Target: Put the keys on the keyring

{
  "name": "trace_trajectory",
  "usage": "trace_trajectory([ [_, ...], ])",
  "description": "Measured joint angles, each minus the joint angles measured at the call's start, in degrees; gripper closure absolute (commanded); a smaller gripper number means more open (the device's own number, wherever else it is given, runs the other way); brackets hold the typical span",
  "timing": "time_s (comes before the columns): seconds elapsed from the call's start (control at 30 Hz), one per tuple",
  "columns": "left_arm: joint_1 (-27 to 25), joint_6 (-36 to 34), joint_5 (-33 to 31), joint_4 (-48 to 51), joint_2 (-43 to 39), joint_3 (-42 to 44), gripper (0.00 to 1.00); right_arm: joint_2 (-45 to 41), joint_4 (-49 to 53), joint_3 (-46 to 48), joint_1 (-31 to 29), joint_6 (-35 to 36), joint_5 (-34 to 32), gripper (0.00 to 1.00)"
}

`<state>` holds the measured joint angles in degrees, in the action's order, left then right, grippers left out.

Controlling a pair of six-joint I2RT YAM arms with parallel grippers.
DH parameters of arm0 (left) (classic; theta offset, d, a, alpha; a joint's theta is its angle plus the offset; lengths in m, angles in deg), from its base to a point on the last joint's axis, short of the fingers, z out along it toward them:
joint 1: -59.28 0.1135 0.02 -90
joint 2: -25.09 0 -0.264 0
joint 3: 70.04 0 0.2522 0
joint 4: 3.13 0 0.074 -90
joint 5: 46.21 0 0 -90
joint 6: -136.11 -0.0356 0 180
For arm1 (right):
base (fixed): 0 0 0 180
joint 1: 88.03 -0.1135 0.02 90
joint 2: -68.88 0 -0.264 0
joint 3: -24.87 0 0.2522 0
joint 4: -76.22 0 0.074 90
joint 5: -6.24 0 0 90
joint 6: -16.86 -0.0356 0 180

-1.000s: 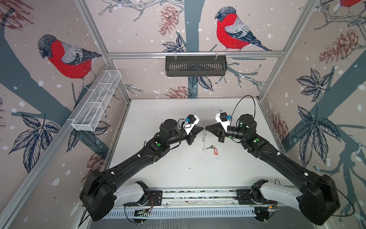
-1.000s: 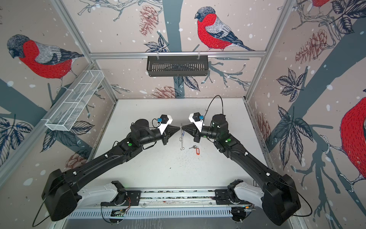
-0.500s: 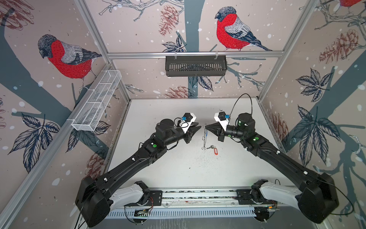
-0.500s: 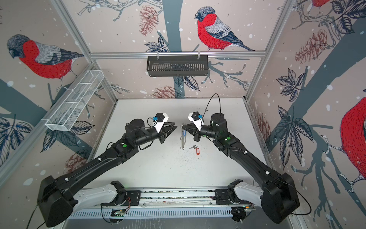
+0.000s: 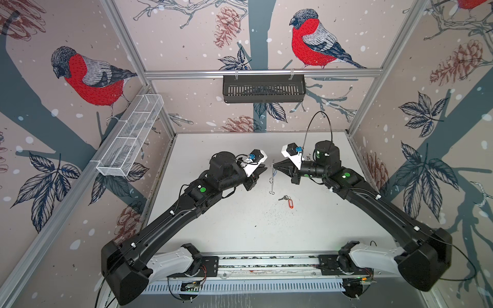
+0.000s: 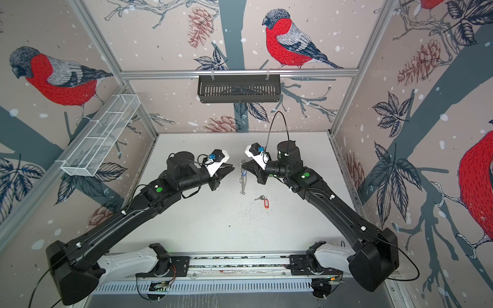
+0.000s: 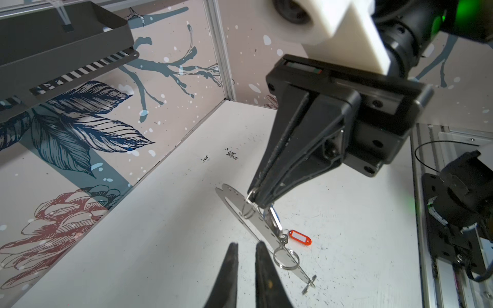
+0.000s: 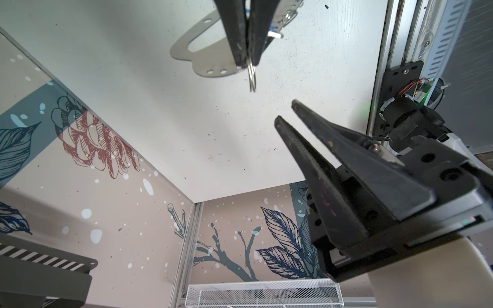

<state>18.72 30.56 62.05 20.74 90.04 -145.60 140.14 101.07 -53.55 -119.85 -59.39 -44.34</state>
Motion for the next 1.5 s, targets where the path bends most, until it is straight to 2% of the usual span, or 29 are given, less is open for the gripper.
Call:
trace_trajectory([
  [0.33,1.4,-9.0,4.8,8.4,4.1,-8.5,0.78,8.7,22.4,-19.2,-1.6,7.9,-4.9,1.0],
  [0.6,4.9,-14.6,7.1,13.2,9.4,-15.2,0.73,13.0,33.3,-26.5,-4.2,10.6,-8.9,1.0],
  [1.03,5.9,-18.9,13.5,16.2,11.4,-15.8,0.74,13.2,35.5,-25.9,-4.5,12.1,-9.3,1.0],
  [1.5,6.0,-19.3,19.3,15.0,12.2,-14.7,0.8,9.0,31.4,-20.7,-3.3,12.1,-5.0,1.0],
])
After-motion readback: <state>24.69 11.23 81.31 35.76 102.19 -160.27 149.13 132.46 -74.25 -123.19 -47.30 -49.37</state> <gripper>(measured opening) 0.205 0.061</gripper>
